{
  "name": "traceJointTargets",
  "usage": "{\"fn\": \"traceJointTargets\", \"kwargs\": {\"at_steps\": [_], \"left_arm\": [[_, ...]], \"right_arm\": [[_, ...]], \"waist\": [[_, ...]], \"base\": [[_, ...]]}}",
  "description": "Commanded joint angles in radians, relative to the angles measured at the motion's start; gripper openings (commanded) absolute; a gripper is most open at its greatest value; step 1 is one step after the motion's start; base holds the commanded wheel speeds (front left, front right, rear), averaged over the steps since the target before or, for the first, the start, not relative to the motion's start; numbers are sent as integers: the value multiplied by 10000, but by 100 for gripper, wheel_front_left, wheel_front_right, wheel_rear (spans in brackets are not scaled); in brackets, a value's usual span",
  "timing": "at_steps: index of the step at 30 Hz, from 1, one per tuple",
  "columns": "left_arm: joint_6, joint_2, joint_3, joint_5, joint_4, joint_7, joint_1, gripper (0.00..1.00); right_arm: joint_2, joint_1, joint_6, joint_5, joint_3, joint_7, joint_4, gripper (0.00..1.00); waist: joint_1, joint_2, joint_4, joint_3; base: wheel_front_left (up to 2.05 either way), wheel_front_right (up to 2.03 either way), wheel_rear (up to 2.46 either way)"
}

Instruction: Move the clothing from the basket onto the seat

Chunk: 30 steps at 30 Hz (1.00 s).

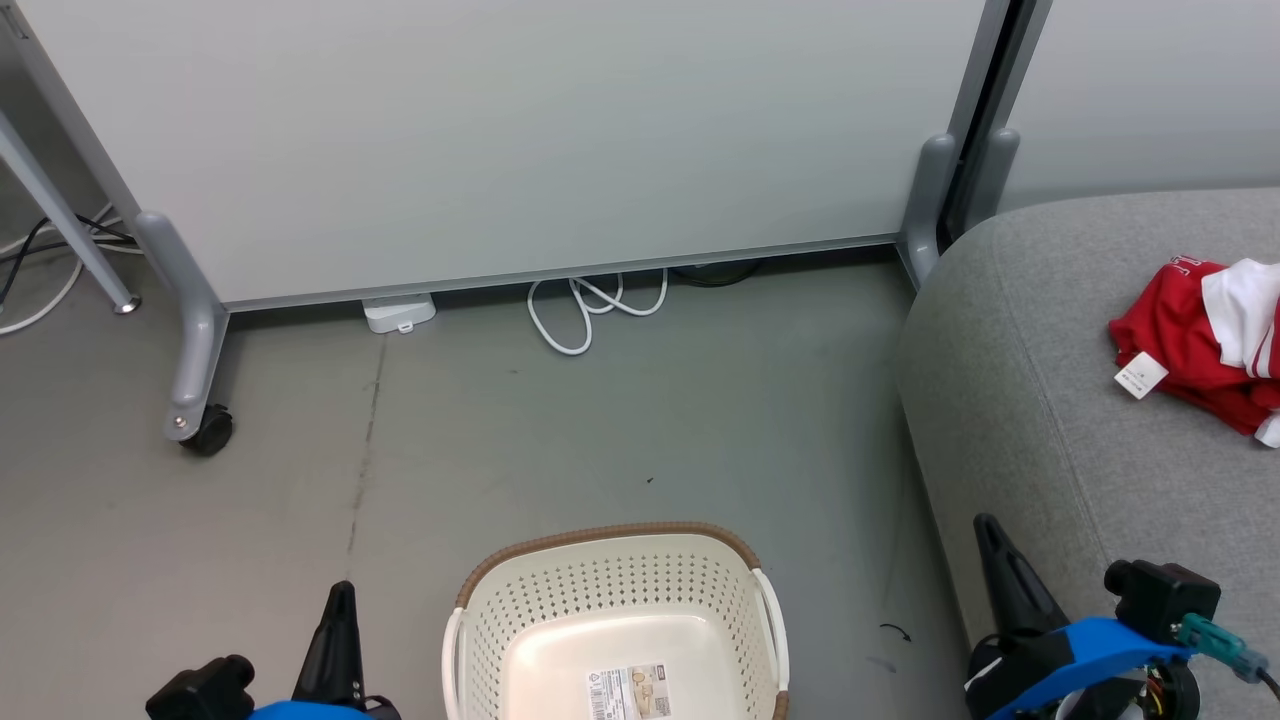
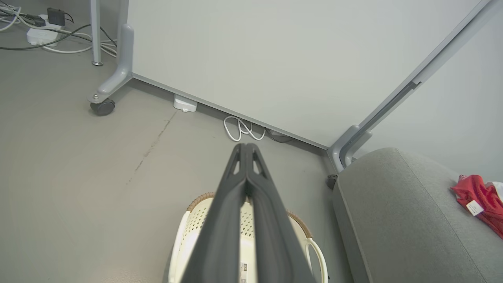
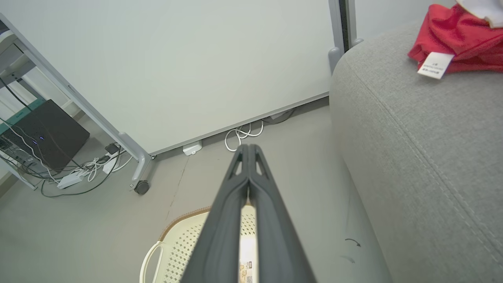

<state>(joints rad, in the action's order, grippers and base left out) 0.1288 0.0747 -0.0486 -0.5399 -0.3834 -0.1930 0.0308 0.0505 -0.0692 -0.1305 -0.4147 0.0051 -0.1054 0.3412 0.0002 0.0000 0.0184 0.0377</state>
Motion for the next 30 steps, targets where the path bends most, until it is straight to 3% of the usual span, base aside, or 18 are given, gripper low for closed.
{"fn": "traceJointTargets", "kwargs": {"at_steps": [1,30], "left_arm": [[4,14,91,-362,222,90,-342,0],[12,-76,672,-4215,676,1207,-771,0]], "right_arm": [[5,-154,0,-415,-67,73,-208,0],[3,-283,-2,-4719,-491,864,-514,0]], "waist": [[0,0,-2,-4],[-1,0,-50,-94]], "base": [[0,0,0],[0,0,0]]}}
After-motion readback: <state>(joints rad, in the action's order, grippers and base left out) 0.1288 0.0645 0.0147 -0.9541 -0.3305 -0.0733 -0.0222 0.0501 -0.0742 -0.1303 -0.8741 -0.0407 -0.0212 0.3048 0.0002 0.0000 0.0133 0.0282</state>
